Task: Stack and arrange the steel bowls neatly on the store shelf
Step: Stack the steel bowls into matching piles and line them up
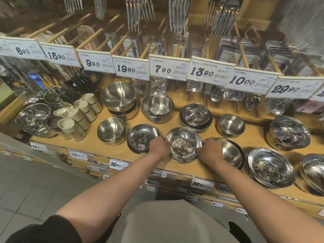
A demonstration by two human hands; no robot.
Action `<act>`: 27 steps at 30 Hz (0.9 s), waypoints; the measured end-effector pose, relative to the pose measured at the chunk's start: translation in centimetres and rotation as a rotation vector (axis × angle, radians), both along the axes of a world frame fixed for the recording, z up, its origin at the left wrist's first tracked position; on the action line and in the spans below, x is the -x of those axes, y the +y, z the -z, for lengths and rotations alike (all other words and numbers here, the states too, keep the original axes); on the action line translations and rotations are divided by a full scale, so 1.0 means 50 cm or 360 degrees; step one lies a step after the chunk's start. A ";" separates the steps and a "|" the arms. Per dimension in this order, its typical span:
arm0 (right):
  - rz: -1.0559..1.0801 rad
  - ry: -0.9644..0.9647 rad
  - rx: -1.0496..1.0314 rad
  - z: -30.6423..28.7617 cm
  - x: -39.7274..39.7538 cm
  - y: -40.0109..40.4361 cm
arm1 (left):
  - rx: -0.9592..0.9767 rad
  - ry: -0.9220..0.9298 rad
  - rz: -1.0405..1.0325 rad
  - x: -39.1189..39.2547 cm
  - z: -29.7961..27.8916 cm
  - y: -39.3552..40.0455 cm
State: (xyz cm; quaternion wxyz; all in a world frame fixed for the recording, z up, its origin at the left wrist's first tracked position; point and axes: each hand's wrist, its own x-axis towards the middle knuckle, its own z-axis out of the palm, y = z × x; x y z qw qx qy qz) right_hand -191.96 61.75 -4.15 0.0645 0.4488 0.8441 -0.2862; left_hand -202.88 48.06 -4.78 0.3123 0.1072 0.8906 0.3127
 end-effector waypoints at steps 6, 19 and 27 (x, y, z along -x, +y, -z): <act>0.0065 -0.0014 -0.0030 0.011 0.005 -0.010 | 0.0028 0.0064 -0.0042 0.008 0.010 0.008; 0.0445 0.0305 0.0488 0.021 -0.004 -0.002 | 0.0083 0.0044 0.0013 0.024 0.001 0.015; 0.0232 0.0048 0.0092 0.006 0.011 -0.005 | -0.0135 -0.0124 -0.0075 0.036 0.012 0.014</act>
